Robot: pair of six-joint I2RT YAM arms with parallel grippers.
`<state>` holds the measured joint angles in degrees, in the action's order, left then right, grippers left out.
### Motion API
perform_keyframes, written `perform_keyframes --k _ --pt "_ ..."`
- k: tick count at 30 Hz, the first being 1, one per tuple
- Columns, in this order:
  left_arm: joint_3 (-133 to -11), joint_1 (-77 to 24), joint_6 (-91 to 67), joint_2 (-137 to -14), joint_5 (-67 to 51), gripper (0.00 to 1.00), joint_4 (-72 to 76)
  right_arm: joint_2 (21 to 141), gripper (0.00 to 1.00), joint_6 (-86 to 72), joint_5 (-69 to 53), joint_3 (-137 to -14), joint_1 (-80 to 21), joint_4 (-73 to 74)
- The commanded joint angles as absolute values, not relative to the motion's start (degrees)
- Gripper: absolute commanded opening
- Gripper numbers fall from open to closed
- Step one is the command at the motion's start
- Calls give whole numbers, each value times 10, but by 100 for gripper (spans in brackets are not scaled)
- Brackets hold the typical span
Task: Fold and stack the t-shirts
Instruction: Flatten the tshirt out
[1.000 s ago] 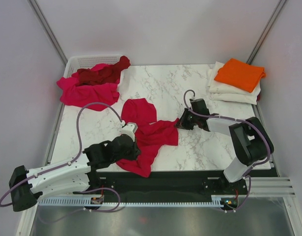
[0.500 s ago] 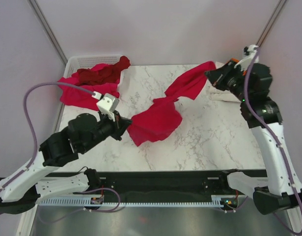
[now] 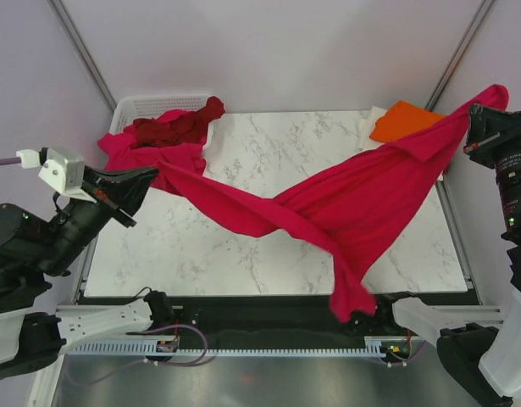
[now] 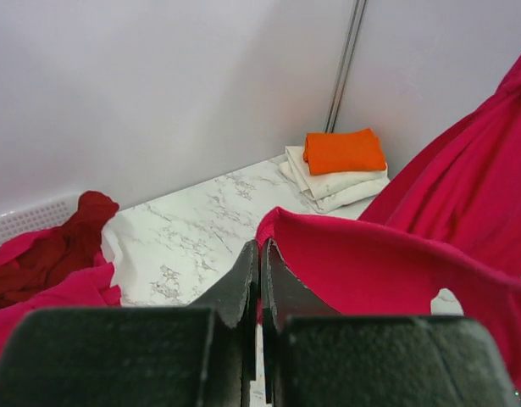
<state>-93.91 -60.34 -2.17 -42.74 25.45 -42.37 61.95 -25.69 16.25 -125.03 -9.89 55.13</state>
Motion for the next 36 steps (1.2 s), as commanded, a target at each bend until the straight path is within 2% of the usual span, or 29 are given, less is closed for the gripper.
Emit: perform_keyframes --k 1,4,7,11,12,13,14,15,16,17,19,22,24,25,28,32,36 --pt "-927 -601 32 -400 248 2 -432 631 0 -232 224 -1226 -97 604" --pt "-882 -601 28 -383 264 2 -431 642 0 -243 189 -1145 -98 551" --pt "-820 -601 10 -364 280 2 -427 723 0 -258 139 -1090 -98 479" --pt "-740 -601 -25 -345 313 2 -418 858 0 -280 -10 -1081 -97 361" --pt "-727 -601 -29 -338 329 2 -414 900 4 -278 -86 -1098 -100 342" --pt "-714 -601 -38 -334 337 2 -407 995 24 -259 -105 -1126 -105 355" --pt "-689 -601 -41 -332 344 2 -405 1049 59 -242 -105 -1223 -115 392" --pt "-679 -601 -43 -331 349 2 -403 1098 96 -227 -64 -1283 -120 497" --pt "-670 -601 -54 -332 349 2 -403 1164 98 -210 -33 -1331 -124 539" --pt "-649 -601 -60 -333 349 2 -403 1172 98 -199 -9 -1356 -128 563" --pt "-615 -601 -74 -340 338 2 -402 1118 98 -198 25 -1295 -127 540" --pt "-572 -601 -83 -366 337 2 -396 986 98 -207 10 -1028 -128 444" --pt "-552 -600 -85 -381 342 2 -387 920 98 -234 1 -930 -129 420" --pt "-529 -599 -88 -397 345 2 -381 854 98 -250 -30 -830 -130 415" --pt "-492 -591 -90 -427 348 2 -353 714 98 -308 -51 -642 -156 383" --pt "-461 -546 -95 -454 303 2 -311 597 94 -403 -67 -479 -240 380" --pt "-455 -505 -94 -461 261 2 -292 545 91 -464 -19 -425 -350 404"
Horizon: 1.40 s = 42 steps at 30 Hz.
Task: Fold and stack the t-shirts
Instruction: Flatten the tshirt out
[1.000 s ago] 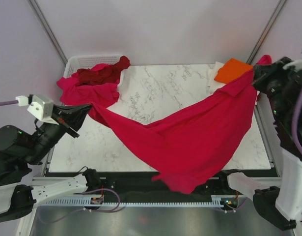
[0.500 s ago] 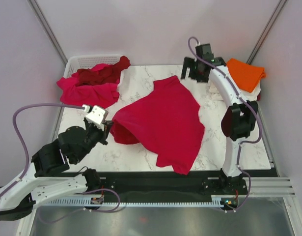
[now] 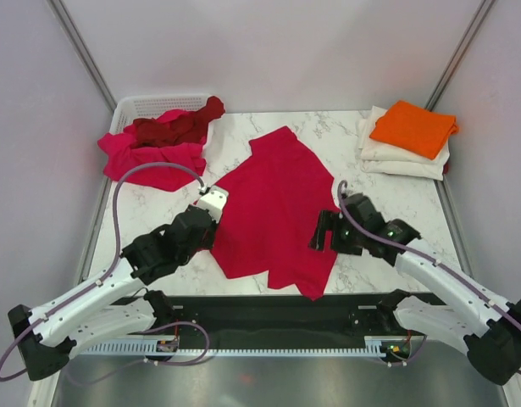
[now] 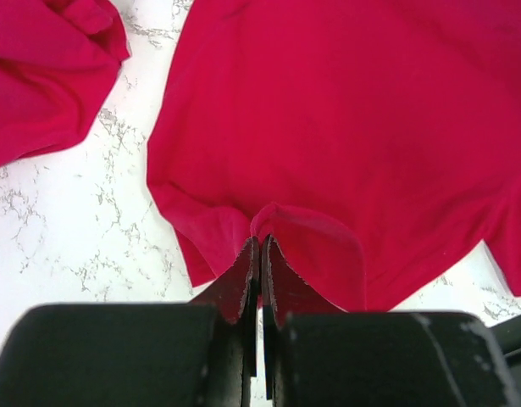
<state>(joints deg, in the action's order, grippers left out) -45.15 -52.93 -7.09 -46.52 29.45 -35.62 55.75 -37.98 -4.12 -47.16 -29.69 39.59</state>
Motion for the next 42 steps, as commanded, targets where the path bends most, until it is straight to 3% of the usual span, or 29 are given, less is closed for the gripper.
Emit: perform_keyframes --k 1,5,15,24,39,42 --pt "-455 -501 -94 -461 258 2 -291 535 90 -494 -10 -406 -383 410" --pt "-442 -493 -102 -447 244 2 -287 498 79 -555 8 -362 -447 410" --pt "-430 -490 -109 -434 239 2 -287 608 75 -610 85 -363 -608 396" --pt "-427 -490 -109 -431 239 2 -287 650 75 -630 120 -359 -645 409" --pt "-425 -490 -109 -425 239 2 -287 700 60 -637 117 -319 -653 341" --pt "-426 -490 -109 -423 239 2 -287 704 44 -635 133 -321 -653 342"
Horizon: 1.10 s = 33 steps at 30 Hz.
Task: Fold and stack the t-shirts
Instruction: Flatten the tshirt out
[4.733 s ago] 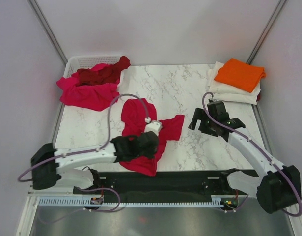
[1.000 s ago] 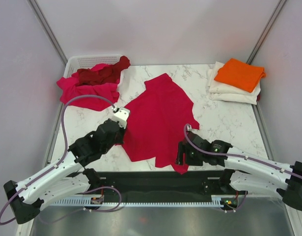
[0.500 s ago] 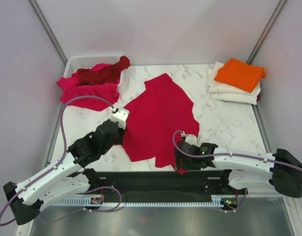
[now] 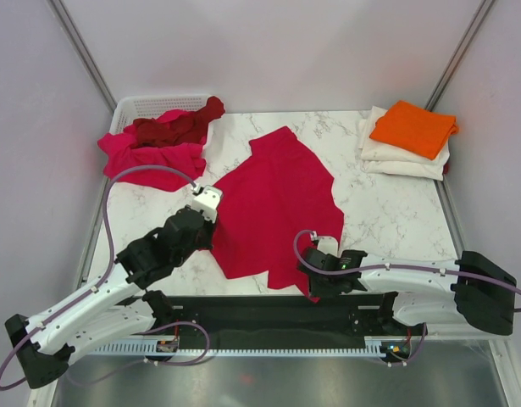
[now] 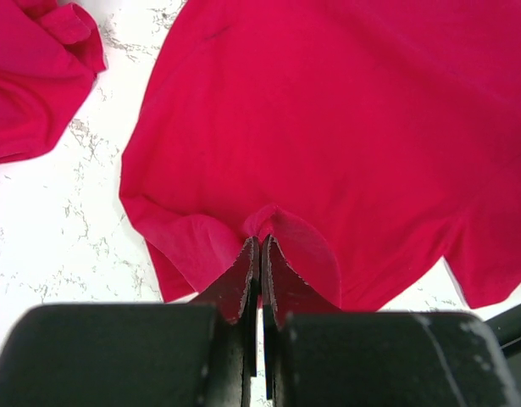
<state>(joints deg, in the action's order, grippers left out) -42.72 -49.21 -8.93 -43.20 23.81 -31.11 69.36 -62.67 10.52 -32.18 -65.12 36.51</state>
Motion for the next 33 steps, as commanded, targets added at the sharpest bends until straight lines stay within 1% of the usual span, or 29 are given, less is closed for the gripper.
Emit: perform_keyframes --k 1,2,3,5,6,8,10,11,12,13,14,16,17,19,20,24,26,31,33 --pt "-425 -490 -109 -424 239 2 -287 702 40 -635 138 -323 -653 344" --pt "-425 -490 -109 -423 239 2 -287 695 34 -635 148 -325 -653 347" --pt "-425 -490 -109 -423 239 2 -287 691 24 -633 154 -334 -653 354" --pt "-429 -490 -110 -424 241 2 -287 674 12 -628 177 -348 -653 371" --pt "-433 -490 -104 -424 246 2 -293 666 0 -621 189 -372 -654 382" --pt "-462 -490 -94 -420 244 2 -301 640 0 -610 224 -408 -652 437" --pt "-496 -490 -83 -416 246 2 -322 618 0 -588 288 -491 -650 507" --pt "-537 -490 -70 -414 246 2 -328 598 0 -580 310 -525 -650 531" --pt "-560 -490 -62 -410 246 2 -332 586 0 -569 355 -602 -650 552" --pt "-582 -490 -55 -407 244 2 -340 578 0 -543 376 -643 -650 584" --pt "-625 -490 -39 -404 242 2 -342 562 0 -528 393 -724 -650 598" --pt "-670 -490 -21 -399 226 2 -344 548 0 -485 425 -803 -650 607" --pt "-712 -490 -2 -398 217 2 -343 538 0 -434 433 -873 -650 607" --pt "-757 -490 23 -401 195 2 -343 530 0 -375 436 -930 -650 589" --pt "-796 -490 46 -402 186 2 -344 523 0 -326 436 -979 -650 584" --pt "-883 -490 95 -405 141 2 -344 513 0 -244 429 -1084 -650 572" --pt "-926 -490 110 -405 111 2 -345 505 0 -219 403 -1129 -650 567" --pt "-989 -490 131 -406 62 2 -345 490 0 -162 360 -1185 -650 552" --pt "-999 -490 132 -411 62 2 -345 492 0 -152 374 -1190 -650 552"
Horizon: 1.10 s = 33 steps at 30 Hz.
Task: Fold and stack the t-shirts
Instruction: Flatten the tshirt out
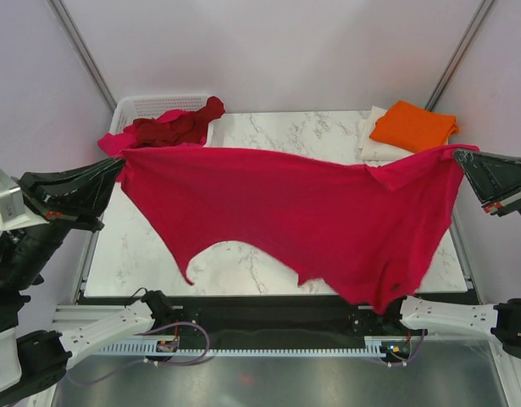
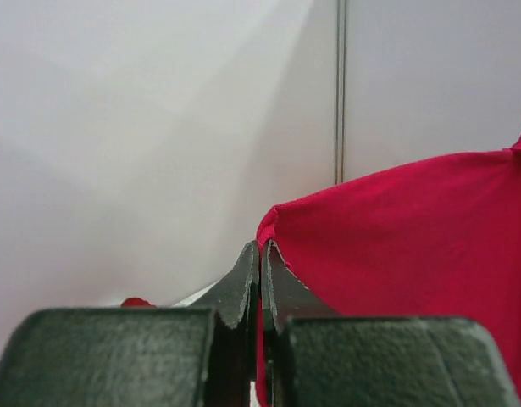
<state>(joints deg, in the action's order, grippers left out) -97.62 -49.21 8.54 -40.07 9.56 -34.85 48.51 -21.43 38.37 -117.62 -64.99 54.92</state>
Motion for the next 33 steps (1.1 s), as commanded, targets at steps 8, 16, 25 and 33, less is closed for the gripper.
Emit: perform_keyframes --k 8,16,25,33 --pt "-953 -490 114 -489 191 2 -343 643 0 -139 717 -1155 -692 584" --pt "-887 -429 104 -609 181 2 -309 875 0 -101 317 -1187 -271 510" --pt "-1046 -70 -29 -1003 -31 67 -372 1349 98 -234 -17 -1583 -44 549" --pt "-945 -82 -93 -892 -54 85 -333 1167 98 -203 -53 -1270 -63 392"
